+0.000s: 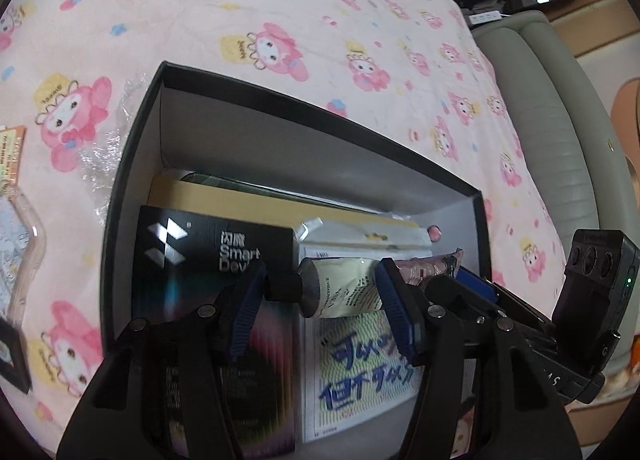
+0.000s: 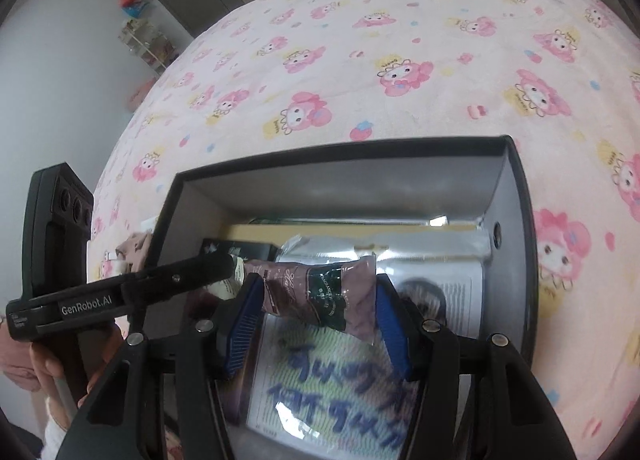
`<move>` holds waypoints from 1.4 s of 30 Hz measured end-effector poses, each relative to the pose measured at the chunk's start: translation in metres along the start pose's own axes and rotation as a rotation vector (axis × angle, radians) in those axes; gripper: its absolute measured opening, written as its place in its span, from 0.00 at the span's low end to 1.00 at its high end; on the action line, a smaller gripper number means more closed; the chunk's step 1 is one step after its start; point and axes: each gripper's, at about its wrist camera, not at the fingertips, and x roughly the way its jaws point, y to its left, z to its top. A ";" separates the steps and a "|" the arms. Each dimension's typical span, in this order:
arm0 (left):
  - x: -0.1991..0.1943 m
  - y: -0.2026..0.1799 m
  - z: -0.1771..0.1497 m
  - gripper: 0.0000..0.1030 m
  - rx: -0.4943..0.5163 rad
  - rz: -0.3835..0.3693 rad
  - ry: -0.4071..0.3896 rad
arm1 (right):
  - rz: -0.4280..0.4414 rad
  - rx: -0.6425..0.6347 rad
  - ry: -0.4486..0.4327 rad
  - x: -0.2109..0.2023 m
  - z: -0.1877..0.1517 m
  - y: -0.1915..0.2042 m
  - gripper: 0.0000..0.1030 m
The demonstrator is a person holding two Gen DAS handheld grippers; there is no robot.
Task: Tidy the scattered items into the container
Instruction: 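Lower the tube with both grippers into the box behind the bag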
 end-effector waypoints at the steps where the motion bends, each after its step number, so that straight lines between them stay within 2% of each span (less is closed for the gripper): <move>1: 0.003 0.000 0.003 0.57 -0.005 0.003 0.005 | -0.001 0.004 0.004 0.003 0.003 -0.001 0.51; 11: 0.031 0.000 0.025 0.57 -0.016 0.062 0.036 | -0.039 0.019 0.043 0.033 0.015 -0.016 0.51; 19: 0.038 -0.015 0.029 0.58 0.041 0.155 0.022 | -0.058 0.035 0.085 0.047 0.015 -0.022 0.51; 28: 0.035 -0.018 0.026 0.59 0.048 0.180 0.005 | -0.058 0.034 0.080 0.045 0.010 -0.023 0.51; 30: 0.030 -0.017 0.023 0.52 0.044 0.179 -0.009 | -0.066 0.021 0.073 0.043 0.008 -0.021 0.51; 34: 0.018 -0.025 0.015 0.52 0.090 0.201 -0.054 | -0.111 0.004 0.015 0.032 0.009 -0.017 0.51; 38: 0.023 -0.037 0.008 0.52 0.176 0.246 -0.016 | -0.148 -0.027 -0.024 0.021 0.009 -0.010 0.51; 42: 0.039 -0.039 0.011 0.51 0.195 0.289 0.033 | -0.180 -0.056 0.010 0.024 0.007 -0.004 0.50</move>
